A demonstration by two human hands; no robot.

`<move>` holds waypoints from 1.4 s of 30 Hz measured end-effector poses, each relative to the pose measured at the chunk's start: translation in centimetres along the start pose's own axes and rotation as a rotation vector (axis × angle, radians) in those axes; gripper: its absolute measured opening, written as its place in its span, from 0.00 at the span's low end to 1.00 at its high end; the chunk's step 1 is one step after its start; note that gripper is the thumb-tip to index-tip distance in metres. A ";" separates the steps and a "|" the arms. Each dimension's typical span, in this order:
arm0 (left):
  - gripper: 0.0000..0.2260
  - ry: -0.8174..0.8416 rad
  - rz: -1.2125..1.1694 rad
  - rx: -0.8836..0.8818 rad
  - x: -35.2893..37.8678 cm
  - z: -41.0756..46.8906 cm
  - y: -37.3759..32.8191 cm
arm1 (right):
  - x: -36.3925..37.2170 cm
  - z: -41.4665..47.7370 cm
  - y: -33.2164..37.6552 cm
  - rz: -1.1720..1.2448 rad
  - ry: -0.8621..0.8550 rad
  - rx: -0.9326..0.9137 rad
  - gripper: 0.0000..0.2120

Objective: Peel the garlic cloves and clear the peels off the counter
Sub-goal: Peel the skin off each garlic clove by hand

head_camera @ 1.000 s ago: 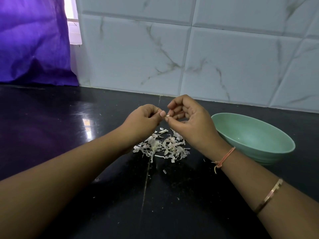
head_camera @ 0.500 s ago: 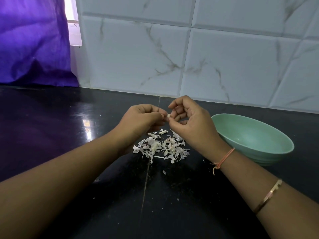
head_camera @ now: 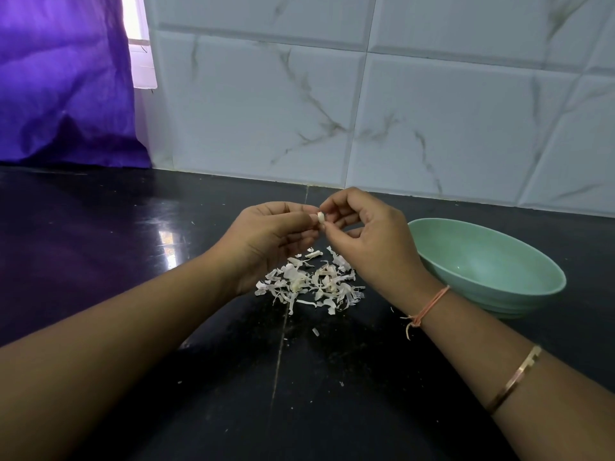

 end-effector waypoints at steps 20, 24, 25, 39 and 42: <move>0.07 -0.052 0.282 0.138 -0.2 0.1 0.2 | 0.3 0.1 -0.2 0.169 0.004 0.109 0.10; 0.04 -0.002 0.210 0.104 -0.1 0.0 0.2 | 0.3 0.0 -0.2 0.164 0.008 0.100 0.07; 0.05 0.005 0.210 0.108 -0.1 0.0 0.2 | 0.2 0.0 -0.2 0.158 0.013 0.097 0.06; 0.05 -0.009 0.018 0.132 0.0 0.1 0.0 | 0.1 0.0 0.2 0.071 -0.053 0.113 0.03; 0.06 0.012 0.012 0.139 0.0 0.1 0.0 | 0.0 0.1 0.3 0.089 -0.060 0.110 0.03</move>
Point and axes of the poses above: each hand's wrist, its own z-axis towards the middle knuckle, its own x-axis out of the palm, y = z × x, the point moved 1 cm from there along z, towards the middle knuckle, and after that the axes turned 7 degrees about -x, right-handed, at the moved point
